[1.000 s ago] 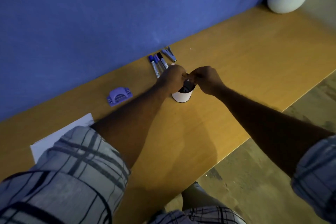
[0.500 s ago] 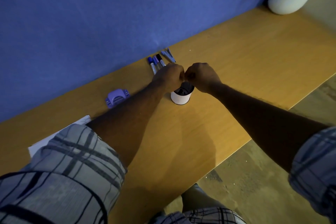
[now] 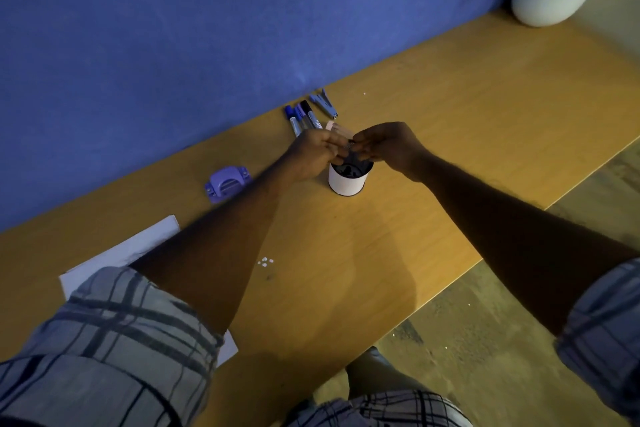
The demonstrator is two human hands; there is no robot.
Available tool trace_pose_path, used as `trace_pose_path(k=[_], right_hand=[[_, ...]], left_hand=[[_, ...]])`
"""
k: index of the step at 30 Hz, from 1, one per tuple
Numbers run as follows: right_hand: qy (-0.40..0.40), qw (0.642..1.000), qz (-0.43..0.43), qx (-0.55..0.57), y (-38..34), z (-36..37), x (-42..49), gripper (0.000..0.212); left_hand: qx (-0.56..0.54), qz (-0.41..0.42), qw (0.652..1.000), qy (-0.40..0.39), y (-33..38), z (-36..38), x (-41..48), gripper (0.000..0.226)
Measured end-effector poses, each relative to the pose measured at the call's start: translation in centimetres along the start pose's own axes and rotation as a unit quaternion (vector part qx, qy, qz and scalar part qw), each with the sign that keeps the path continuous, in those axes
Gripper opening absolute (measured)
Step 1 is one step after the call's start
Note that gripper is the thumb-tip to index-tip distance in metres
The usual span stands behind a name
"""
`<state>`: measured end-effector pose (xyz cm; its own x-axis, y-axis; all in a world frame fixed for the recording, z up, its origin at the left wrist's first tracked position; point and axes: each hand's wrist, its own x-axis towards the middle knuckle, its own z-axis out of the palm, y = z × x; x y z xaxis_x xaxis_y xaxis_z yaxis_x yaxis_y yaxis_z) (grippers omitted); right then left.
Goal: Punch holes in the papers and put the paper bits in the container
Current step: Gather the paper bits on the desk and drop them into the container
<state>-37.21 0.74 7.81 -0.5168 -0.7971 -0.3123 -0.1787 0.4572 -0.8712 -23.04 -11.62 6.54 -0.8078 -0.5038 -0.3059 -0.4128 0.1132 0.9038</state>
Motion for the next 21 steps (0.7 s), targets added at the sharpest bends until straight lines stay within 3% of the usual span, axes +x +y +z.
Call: trace_pose_path(k=[5,13,17,21], right_hand=[[-0.006,0.988,0.02,0.156,0.1,1.1,-2.2,0.031],[-0.037,0.95,0.057,0.304,1.7,5.3,-4.4,0.031],[-0.048,0.951,0.079,0.294,2.6,8.5,-5.4,0.024],[-0.047,0.981,0.086,0.169,3.6,12.1,-6.2,0.016]], left_hand=[[-0.056,-0.019,0.997,0.044,-2.3,-1.4,-2.7,0.025],[0.011,-0.047,0.991,0.127,-9.3,-3.6,-9.4,0.02],[0.112,-0.04,0.982,0.147,-12.6,-4.4,-13.0,0.018],[0.17,-0.063,0.973,0.145,-15.2,-4.6,-15.8,0.019]])
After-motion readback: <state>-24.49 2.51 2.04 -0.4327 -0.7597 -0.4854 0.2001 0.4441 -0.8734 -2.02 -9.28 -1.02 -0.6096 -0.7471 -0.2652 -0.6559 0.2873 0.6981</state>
